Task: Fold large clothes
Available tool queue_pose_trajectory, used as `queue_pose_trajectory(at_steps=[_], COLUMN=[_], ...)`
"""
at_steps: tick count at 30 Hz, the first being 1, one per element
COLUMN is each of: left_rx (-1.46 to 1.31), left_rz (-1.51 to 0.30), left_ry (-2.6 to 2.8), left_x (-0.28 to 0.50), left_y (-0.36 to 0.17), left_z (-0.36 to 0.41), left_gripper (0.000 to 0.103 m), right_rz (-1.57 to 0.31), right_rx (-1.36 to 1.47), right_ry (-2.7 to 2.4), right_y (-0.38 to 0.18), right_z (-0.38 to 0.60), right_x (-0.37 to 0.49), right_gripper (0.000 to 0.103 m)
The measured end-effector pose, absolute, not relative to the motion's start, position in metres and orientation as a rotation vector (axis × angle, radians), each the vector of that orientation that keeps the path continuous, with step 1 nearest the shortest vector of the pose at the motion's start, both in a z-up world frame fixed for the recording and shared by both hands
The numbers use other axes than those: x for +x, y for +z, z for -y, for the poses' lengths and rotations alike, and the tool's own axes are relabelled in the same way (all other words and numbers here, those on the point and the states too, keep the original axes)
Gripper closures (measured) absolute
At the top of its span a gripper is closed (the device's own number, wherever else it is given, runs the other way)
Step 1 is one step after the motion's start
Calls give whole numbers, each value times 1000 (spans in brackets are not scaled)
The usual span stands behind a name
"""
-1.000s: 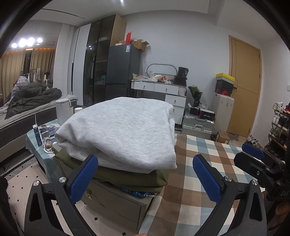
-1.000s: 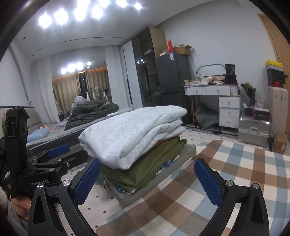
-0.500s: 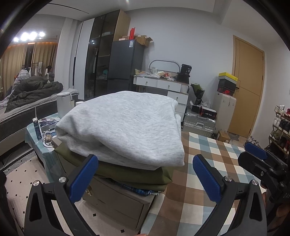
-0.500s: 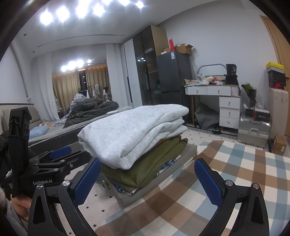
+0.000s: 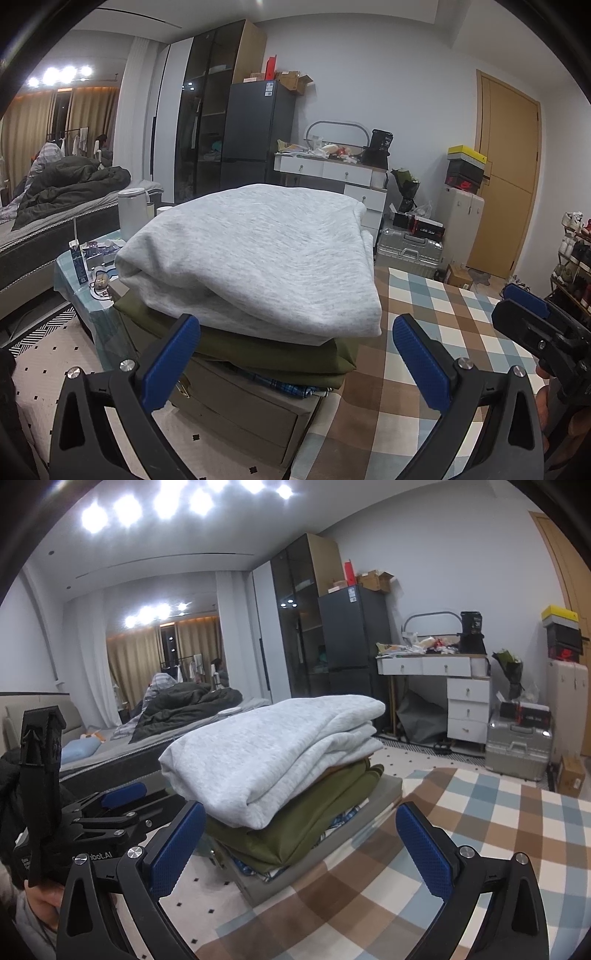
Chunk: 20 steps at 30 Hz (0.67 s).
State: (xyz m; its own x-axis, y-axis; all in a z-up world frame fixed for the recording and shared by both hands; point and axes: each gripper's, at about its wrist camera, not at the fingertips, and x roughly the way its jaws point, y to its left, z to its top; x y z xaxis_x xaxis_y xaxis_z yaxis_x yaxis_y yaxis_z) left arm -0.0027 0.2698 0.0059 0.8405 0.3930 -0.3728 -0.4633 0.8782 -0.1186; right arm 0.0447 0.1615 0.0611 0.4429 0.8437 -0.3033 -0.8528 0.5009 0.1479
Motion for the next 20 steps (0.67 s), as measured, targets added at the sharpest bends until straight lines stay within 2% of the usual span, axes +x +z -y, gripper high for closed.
queue_pose_trajectory(at_steps=[20], left_rx=[-238], left_rz=[-358], left_ry=[447], left_x=[-4], left_y=[4], left_z=[-276], left_gripper=[1], right_rz=[-362], right_rx=[-26], right_ry=[1054], right_y=[62], right_z=[-160], right_x=[46], right_gripper=[0])
